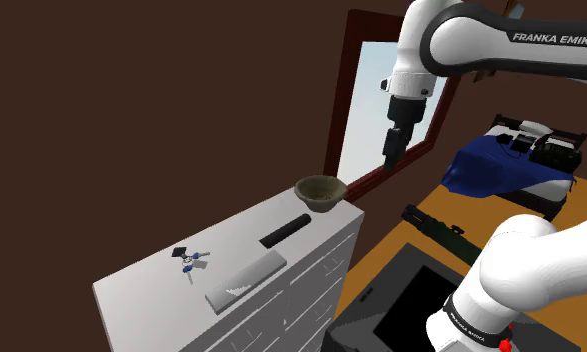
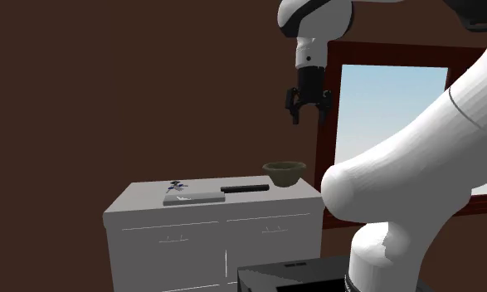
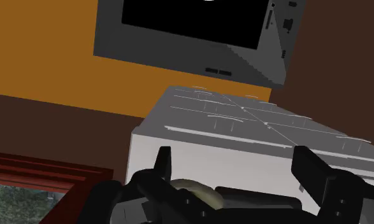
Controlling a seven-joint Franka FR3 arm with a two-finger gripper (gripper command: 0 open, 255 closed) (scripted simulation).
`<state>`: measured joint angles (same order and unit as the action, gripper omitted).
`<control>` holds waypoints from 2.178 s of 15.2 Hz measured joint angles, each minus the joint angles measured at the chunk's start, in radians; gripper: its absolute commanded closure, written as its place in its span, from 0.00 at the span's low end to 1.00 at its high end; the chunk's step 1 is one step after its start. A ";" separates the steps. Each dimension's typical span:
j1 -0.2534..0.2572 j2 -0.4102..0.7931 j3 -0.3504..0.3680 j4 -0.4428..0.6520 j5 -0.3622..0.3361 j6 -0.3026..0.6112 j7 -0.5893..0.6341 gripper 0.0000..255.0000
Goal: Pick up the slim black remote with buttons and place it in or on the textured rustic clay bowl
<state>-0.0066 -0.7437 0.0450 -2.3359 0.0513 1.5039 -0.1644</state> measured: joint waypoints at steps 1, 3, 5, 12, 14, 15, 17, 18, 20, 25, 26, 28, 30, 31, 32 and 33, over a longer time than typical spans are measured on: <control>0.000 0.000 0.000 0.000 0.000 0.000 0.000 0.00; 0.017 0.032 0.000 -0.005 -0.005 0.042 -0.040 0.00; 0.041 0.073 -0.005 -0.021 -0.015 0.107 -0.106 0.00; 0.128 0.248 -0.014 -0.046 -0.044 0.348 -0.354 0.00; 0.151 0.312 -0.014 -0.046 -0.051 0.424 -0.424 0.00; 0.163 0.333 -0.013 -0.058 -0.053 0.462 -0.457 0.00; 0.185 0.396 -0.010 -0.035 -0.058 0.517 -0.525 0.00; 0.196 0.419 -0.008 -0.033 -0.060 0.543 -0.559 0.00; 0.219 0.477 0.001 -0.039 -0.063 0.620 -0.620 0.00; 0.272 0.628 0.029 0.009 -0.075 0.756 -0.770 0.00; 0.278 0.655 0.032 0.014 -0.078 0.784 -0.805 0.00; 0.296 0.708 0.047 0.031 -0.085 0.831 -0.863 0.00; 0.309 0.735 0.059 0.025 -0.090 0.871 -0.888 0.00; 0.309 0.750 0.059 0.027 -0.093 0.886 -0.895 0.00; 0.309 0.762 0.059 0.024 -0.095 0.902 -0.899 0.00; 0.309 0.771 0.059 0.021 -0.097 0.914 -0.898 0.00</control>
<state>0.3024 0.0270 0.1039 -2.3153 -0.0458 2.4178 -1.0629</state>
